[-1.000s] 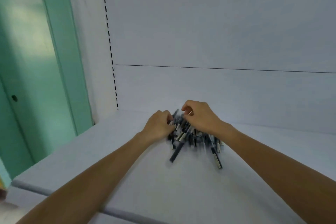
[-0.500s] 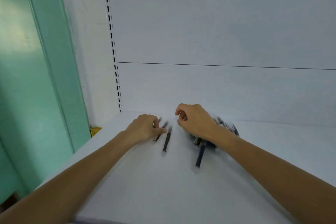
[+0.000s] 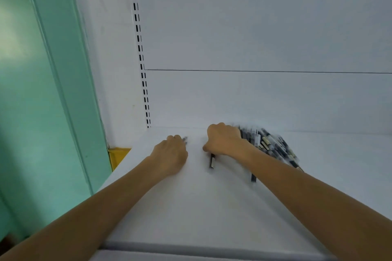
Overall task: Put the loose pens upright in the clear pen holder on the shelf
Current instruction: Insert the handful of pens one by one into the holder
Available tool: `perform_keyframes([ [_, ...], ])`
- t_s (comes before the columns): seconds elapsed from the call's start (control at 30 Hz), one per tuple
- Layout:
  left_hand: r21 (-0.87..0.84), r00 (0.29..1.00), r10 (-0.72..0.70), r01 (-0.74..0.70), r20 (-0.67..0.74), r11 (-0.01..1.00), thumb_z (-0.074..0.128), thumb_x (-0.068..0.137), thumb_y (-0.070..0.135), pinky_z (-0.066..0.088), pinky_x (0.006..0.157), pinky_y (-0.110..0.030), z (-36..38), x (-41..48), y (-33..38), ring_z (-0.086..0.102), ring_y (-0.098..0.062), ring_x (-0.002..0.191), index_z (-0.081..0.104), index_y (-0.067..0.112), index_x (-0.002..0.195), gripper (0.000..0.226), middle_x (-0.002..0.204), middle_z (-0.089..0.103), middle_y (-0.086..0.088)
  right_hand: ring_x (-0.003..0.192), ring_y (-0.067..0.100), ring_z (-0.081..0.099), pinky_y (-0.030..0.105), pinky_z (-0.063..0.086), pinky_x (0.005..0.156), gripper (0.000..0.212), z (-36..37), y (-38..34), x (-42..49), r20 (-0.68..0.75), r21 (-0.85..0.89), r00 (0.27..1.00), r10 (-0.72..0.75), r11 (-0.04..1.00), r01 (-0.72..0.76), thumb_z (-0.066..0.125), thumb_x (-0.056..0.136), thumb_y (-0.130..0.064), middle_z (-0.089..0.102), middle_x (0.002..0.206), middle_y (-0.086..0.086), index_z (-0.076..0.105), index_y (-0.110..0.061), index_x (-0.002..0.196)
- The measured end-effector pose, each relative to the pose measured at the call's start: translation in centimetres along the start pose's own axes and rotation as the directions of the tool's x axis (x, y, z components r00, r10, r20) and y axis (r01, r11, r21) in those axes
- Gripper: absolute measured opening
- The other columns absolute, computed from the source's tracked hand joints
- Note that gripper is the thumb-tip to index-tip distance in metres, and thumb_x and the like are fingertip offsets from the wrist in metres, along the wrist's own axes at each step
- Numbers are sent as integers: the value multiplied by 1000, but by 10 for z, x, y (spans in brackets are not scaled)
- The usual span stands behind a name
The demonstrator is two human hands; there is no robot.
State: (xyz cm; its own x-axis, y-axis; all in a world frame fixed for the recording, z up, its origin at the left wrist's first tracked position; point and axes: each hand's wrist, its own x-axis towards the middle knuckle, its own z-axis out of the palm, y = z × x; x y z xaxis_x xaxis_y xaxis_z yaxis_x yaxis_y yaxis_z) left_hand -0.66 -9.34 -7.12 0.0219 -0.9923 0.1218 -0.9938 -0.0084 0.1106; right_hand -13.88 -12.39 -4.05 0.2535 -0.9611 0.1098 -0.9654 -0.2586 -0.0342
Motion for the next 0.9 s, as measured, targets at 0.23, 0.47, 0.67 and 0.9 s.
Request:
perform_keyframes([
  [0.23, -202, 996, 33, -49, -79, 978, 30, 99, 22, 32, 61, -33, -17, -12, -2, 47, -28, 76, 31, 10, 94, 14, 83, 46, -8, 47, 15, 44, 20, 37, 44, 24, -19, 18, -13, -21, 706, 988, 153, 702, -93, 55, 78, -12, 46, 58, 3, 44, -9, 57],
  [0.47, -418, 949, 241, -306, -202, 856, 32, 100, 35, 37, 59, -33, -37, -20, 66, 51, -22, 64, 35, 18, 74, 31, 72, 53, -4, 60, 23, 68, 30, 57, 56, 8, -54, 107, -58, -147, 932, 921, 361, 364, 6, 55, 86, -6, 58, 76, 10, 56, -5, 78],
  [0.67, -497, 857, 491, -497, -155, 711, 36, 99, 31, 31, 46, -24, -33, -43, 194, 43, -13, 54, 37, 18, 70, 32, 67, 47, 0, 61, 24, 66, 32, 58, 57, 17, -50, 207, -154, -272, 922, 781, 562, 385, 44, 62, 83, 3, 59, 84, 9, 50, -10, 88],
  [0.9, -657, 730, 666, -578, -153, 483, 49, 94, 28, 28, 45, -17, -12, -106, 384, 39, -10, 53, 39, 17, 73, 26, 66, 43, 3, 68, 27, 69, 38, 60, 62, 55, -66, 352, -310, -256, 907, 602, 757, 403, -120, 61, 84, 6, 60, 85, 15, 42, -20, 129],
])
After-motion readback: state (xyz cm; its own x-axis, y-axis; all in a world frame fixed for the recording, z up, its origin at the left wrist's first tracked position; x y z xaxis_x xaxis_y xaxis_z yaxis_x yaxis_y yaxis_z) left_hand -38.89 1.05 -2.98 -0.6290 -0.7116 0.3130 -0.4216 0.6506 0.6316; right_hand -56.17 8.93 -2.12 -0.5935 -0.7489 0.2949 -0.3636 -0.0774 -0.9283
